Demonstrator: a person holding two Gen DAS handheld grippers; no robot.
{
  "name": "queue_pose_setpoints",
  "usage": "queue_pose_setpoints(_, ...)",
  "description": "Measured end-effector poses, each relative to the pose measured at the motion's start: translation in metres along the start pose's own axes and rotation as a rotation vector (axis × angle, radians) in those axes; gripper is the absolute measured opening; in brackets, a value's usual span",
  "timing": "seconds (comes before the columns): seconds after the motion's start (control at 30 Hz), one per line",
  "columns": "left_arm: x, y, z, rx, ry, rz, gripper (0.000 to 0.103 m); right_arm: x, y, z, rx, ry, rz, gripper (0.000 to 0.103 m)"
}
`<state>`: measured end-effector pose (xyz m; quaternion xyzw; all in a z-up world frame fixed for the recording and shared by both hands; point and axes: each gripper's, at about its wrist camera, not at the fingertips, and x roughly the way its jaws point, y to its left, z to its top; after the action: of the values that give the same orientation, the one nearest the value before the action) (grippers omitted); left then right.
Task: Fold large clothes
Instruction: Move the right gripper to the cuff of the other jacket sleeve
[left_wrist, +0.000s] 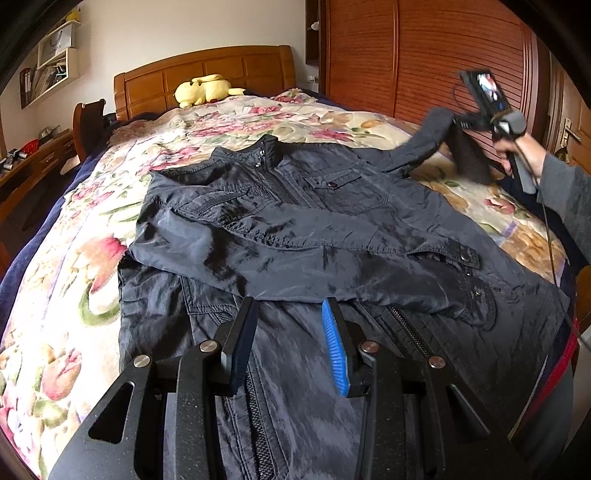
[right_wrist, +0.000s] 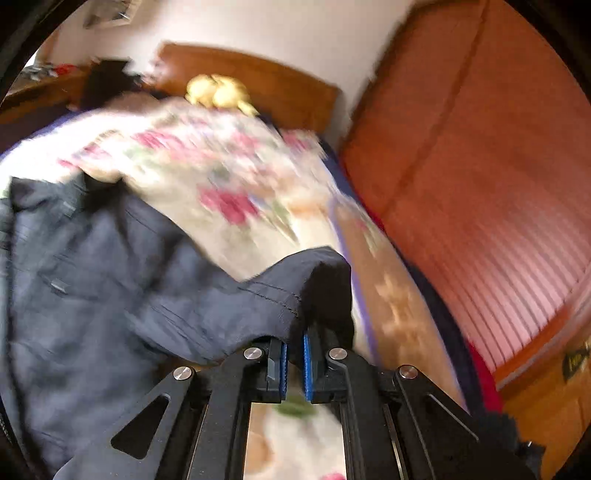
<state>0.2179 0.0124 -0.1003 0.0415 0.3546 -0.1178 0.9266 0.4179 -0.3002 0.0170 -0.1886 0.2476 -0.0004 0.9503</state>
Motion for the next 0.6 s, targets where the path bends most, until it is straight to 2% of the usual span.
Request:
queue_pose_setpoints(0.17,-0.004,0.001,0.001,-0.004,-0.012,-0.004,0.037,-0.055,0.067,0.012,-0.075,-0.064,0.228,0.007)
queue_pose_setpoints(0.27,-0.006,0.001,0.001,-0.003,-0.017,-0.004,0.037,-0.064,0.097,0.003,-0.045,-0.01,0.399,0.007)
queue_pose_setpoints(0.37,-0.007,0.002,0.001,-0.007,-0.018,-0.004,0.037,-0.059,0.121,-0.013,-0.032,0.074,0.448,0.013)
queue_pose_setpoints(0.43,-0.008,0.003,0.001,-0.006,-0.018,-0.004,0.037,-0.051,0.13,-0.023,-0.043,0.127,0.461,0.019)
queue_pose_setpoints(0.5,-0.009,0.003,0.001,-0.004,-0.022,-0.002,0.037,-0.038,0.137,-0.027,-0.067,0.168,0.459,0.039)
queue_pose_setpoints(0.57,-0.01,0.003,0.001,-0.005,-0.026,-0.003,0.037,-0.035,0.141,-0.031,-0.084,0.194,0.457,0.053)
queue_pose_setpoints(0.6,-0.01,0.003,0.001,-0.006,-0.027,-0.003,0.037,-0.036,0.142,-0.035,-0.09,0.203,0.46,0.058)
